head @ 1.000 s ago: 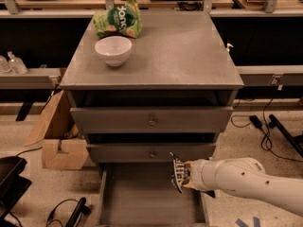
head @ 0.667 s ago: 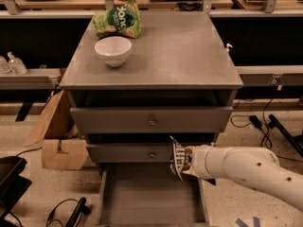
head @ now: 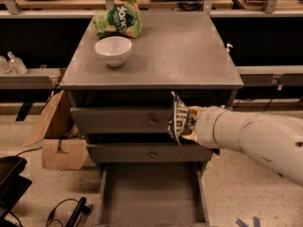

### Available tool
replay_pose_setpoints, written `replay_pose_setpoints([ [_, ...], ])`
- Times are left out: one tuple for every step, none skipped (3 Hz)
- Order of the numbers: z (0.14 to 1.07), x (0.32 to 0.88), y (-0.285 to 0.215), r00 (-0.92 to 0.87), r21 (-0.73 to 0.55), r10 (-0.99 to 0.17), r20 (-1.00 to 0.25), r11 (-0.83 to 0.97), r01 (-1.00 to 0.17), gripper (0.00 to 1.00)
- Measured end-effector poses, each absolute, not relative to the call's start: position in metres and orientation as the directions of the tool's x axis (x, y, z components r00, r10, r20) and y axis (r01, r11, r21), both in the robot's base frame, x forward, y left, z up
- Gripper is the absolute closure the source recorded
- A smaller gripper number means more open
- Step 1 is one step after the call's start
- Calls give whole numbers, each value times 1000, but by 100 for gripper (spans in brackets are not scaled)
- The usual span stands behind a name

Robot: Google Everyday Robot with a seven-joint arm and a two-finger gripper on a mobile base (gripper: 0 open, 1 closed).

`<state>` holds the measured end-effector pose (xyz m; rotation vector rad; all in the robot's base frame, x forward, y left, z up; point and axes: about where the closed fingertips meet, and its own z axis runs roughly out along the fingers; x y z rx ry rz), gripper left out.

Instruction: Pick blue chip bag from bottom drawer and place on counter

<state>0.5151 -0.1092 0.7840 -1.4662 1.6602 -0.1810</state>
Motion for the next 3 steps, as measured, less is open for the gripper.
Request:
replay_pose_setpoints([
  [869,526,-104,116,-703,-859,-498,322,-634,100],
  [882,541,-107,129,-714,-860,-494,317,-624,100],
  [921,583,-118,160,-740,-859,-486,307,-599,100],
])
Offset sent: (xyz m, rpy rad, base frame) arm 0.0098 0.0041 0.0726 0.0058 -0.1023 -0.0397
